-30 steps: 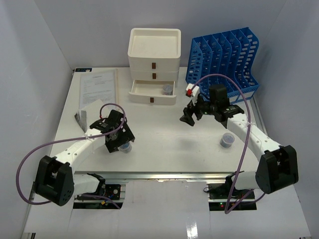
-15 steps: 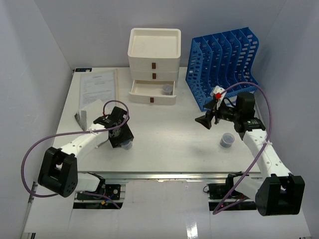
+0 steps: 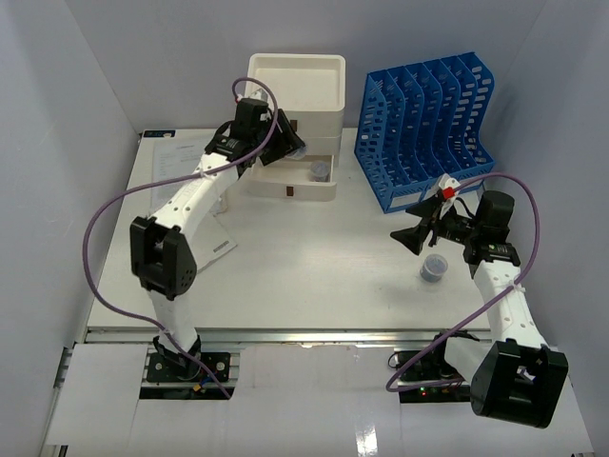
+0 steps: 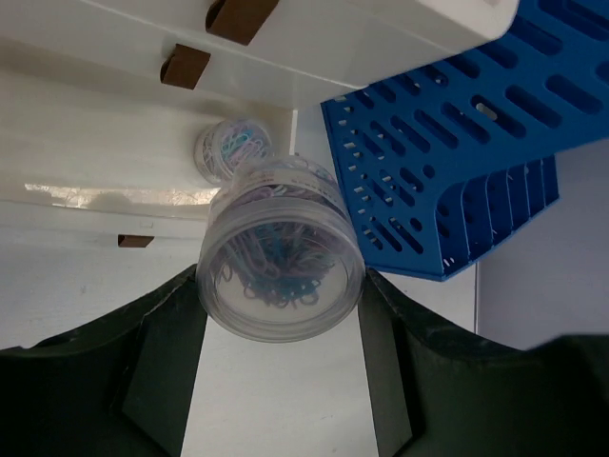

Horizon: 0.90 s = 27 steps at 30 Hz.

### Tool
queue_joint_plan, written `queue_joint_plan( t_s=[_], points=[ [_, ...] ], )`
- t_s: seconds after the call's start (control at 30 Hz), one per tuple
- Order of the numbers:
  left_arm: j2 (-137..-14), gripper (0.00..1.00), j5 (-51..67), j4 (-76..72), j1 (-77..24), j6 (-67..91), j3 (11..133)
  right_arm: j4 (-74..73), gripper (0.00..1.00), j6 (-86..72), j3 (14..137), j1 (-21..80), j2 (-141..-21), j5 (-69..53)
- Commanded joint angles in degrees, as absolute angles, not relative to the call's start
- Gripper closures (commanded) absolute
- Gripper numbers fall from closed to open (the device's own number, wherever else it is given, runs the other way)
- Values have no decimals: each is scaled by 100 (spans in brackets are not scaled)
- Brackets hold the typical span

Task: Organize the desk

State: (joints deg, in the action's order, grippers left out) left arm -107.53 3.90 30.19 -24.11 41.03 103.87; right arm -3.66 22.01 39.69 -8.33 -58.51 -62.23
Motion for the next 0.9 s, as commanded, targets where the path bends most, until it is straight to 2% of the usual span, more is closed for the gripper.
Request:
queue_joint_plan(
  t_s=[0.0, 0.17, 0.4, 0.47, 0.57, 0.63, 0.67, 0.7, 0.73, 0.83, 0.87],
  points=[
    [-11706, 100, 113, 3234, -2383, 4157, 11634, -87, 10, 2161, 3928, -929, -5739, -6442],
    [-12307, 100, -293, 3287, -2382, 4140, 12298, -88, 10, 2180, 3929, -995, -5739, -6435],
    [-12483, 100, -356, 3319, -2382, 4077, 12172, -86, 10, 2173, 3918, -1028, -5792, -6432],
    [-12555, 96, -371, 3347, -2382, 4012, 12171, -79, 10, 2180, 3911, -1043, -5807, -6425],
    [-12716, 78, -352, 3412, -2382, 3914, 12245, -79, 10, 2180, 3902, -1091, -5841, -6416],
    [-12842, 52, -348, 3501, -2382, 3839, 12363, -70, 10, 2167, 3902, -1134, -5862, -6416],
    [-12890, 45, -333, 3532, -2382, 3795, 12416, -74, 10, 2162, 3902, -1147, -5866, -6423],
    [-12931, 39, -307, 3559, -2382, 3750, 12457, -77, 10, 2161, 3902, -1176, -5874, -6435],
    [-12943, 36, -274, 3559, -2382, 3705, 12468, -72, 10, 2155, 3902, -1205, -5885, -6441],
    [-12937, 17, -208, 3550, -2382, 3601, 12535, -62, 10, 2145, 3875, -1276, -5899, -6469],
    [-12924, 15, -163, 3537, -2382, 3549, 12561, -68, 10, 2145, 3862, -1302, -5918, -6482]
  ],
)
